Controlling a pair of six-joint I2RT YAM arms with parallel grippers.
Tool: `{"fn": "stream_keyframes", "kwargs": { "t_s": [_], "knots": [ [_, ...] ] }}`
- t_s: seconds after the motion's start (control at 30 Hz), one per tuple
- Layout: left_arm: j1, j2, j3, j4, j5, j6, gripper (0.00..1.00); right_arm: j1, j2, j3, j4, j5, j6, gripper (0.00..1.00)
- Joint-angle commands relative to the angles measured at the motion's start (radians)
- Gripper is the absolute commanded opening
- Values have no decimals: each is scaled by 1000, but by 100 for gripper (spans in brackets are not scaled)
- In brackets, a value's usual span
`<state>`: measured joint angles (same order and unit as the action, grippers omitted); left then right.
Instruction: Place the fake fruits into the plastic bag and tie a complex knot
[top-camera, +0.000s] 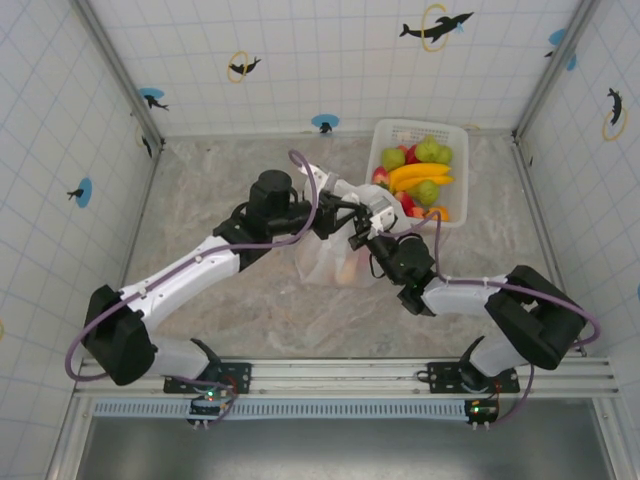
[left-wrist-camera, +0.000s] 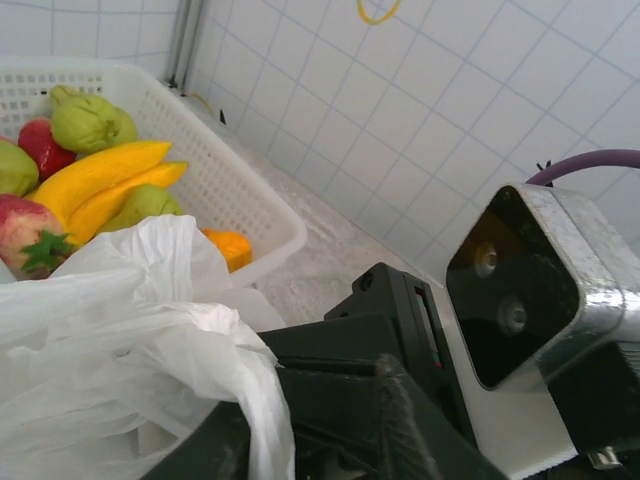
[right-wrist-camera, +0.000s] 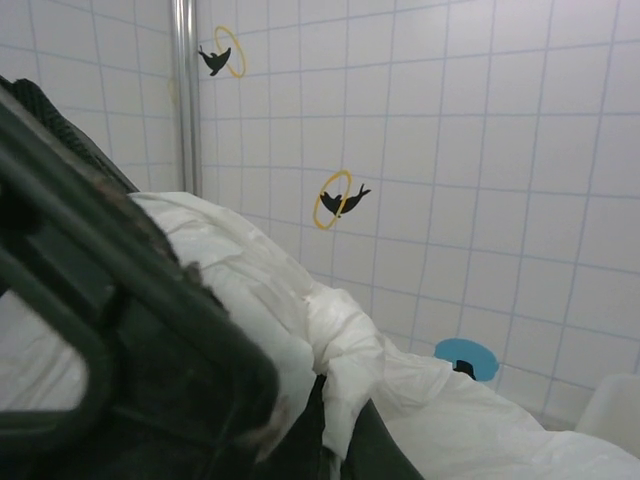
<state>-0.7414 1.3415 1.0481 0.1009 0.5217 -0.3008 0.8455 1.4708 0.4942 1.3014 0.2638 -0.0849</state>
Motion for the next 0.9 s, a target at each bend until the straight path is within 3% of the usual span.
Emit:
{"fn": "stream_keyframes", "kwargs": {
  "t_s": [0.0, 0.17, 0.27, 0.4, 0.5, 0.57, 0.67, 0.87],
  "knots": [
    [-13, -95, -10, -41, -12, 43, 38, 8, 14, -13, 52, -12, 15, 0],
    [12, -226, -19, -190, -149, 86, 61, 12, 4, -13, 20, -7, -4, 0],
    [75, -274, -39, -229, -178, 59, 66, 14, -1, -9, 11, -8, -13, 0],
    [146, -268, -79, -211, -189, -8, 57, 24, -6, 1, -21, -7, -30, 0],
    [146, -225, -68, -217, -215, 11, 52, 29, -1, 9, -30, -6, -34, 0],
    [143, -186, -60, -207, -163, 37, 49, 32, 4, 11, -24, -3, -34, 0],
    [81, -148, -57, -160, -83, 52, 48, 33, 4, 2, -5, 10, -29, 0],
    [-40, -107, -77, -129, -104, 23, 39, 26, 4, -20, 41, 8, 6, 0]
  ]
}}
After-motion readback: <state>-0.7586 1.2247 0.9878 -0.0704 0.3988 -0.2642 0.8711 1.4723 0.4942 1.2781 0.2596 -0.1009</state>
